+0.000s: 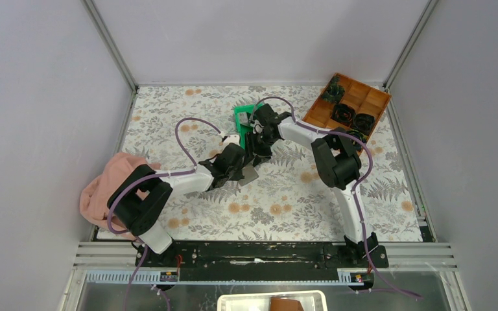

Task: Put the credit cards into the card holder
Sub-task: Close the card holder at the center of the board.

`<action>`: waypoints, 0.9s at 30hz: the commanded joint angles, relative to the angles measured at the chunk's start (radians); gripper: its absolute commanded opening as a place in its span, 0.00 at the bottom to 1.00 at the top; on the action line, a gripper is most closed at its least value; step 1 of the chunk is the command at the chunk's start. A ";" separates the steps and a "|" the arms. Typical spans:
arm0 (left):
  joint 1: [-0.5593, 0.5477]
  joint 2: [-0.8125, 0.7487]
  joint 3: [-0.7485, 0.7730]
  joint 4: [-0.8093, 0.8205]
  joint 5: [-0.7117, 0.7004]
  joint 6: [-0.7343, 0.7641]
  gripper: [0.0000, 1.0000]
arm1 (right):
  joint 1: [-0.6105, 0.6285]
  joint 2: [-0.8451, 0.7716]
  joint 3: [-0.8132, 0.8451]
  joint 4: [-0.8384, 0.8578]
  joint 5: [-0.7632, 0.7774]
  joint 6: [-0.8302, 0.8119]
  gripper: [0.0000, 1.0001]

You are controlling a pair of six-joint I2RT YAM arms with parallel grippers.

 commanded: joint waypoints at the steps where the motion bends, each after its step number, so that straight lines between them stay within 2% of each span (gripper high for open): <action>1: 0.005 0.075 -0.020 -0.049 -0.001 0.005 0.00 | 0.069 0.146 -0.072 -0.065 0.163 -0.058 0.52; 9: 0.004 0.077 -0.021 -0.051 -0.001 0.003 0.00 | 0.070 0.197 0.034 -0.105 0.166 -0.040 0.53; 27: 0.005 0.086 -0.021 -0.049 -0.003 -0.003 0.00 | 0.087 0.222 -0.001 -0.117 0.219 -0.074 0.52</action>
